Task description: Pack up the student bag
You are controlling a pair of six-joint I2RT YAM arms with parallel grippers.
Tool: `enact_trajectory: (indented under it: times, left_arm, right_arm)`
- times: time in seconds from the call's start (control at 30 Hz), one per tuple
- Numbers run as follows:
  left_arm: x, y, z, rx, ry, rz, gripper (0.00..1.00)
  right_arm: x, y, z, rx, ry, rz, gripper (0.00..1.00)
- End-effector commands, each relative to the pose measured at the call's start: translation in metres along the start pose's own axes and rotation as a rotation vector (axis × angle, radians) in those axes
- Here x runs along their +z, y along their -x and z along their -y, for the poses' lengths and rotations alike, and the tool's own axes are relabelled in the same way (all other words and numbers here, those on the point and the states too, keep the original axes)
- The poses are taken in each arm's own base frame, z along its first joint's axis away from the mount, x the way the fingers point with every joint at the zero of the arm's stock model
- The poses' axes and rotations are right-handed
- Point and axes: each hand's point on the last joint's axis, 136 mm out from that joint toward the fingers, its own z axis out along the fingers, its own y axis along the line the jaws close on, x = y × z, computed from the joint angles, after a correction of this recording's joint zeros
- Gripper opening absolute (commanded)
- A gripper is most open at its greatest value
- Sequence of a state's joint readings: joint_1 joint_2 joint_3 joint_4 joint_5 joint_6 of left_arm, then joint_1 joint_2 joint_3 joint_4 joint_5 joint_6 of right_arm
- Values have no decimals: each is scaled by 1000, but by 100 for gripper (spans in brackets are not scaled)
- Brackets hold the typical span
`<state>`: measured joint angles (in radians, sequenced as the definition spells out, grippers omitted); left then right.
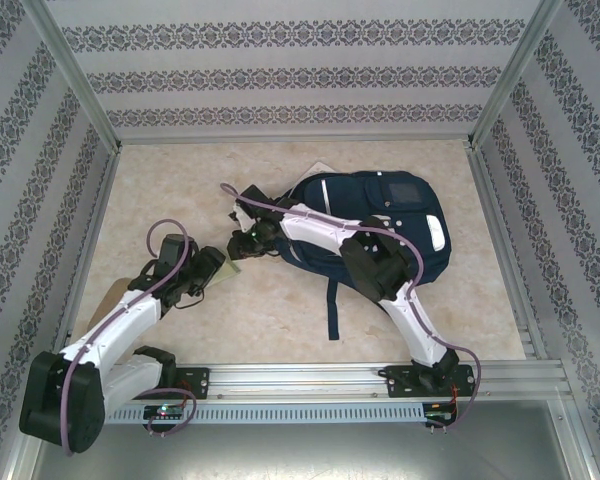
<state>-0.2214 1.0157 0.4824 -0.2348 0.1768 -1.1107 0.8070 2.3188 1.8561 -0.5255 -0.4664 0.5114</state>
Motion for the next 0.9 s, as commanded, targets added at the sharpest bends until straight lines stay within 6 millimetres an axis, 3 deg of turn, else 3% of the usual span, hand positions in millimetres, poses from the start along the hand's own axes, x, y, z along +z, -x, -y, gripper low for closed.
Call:
enact_trajectory:
  times: [0.0,0.2,0.23,0.33,0.4,0.53,0.6,0.7,0.8,0.87]
  left_arm:
    - [-12,7,5,51,18,30,0]
    - [-15,7,16,66,-24,24,0]
    - [-16,8,19,72,-30,25,3]
    - [-16,8,19,94,-26,27,35]
    - [-13,6,15,98,-19,20,39]
    - [-2,-1,4,83,-4,-6,41]
    - [1,-4,-2,80,15,-19,66]
    - [1,-7,-11,85,51,-31,84]
    - [-1,-8,-15,91,58,-30,85]
    - [-2,-9,-14,92,46,-32,74]
  right_arm:
    - [-56,25,-3,-40,-49,110,33]
    - [-78,34,17,-7,-84,145,38]
    - [-80,34,19,-4,-89,148,38]
    - [-86,34,21,-3,-89,162,39]
    - [-82,34,18,0,-71,159,39]
    - [-49,20,-5,34,43,95,37]
    - [-25,8,-20,42,94,48,37]
    - [7,-10,-31,52,116,-15,37]
    - [26,-17,-32,76,133,-47,36]
    - [31,-19,-28,92,131,-53,36]
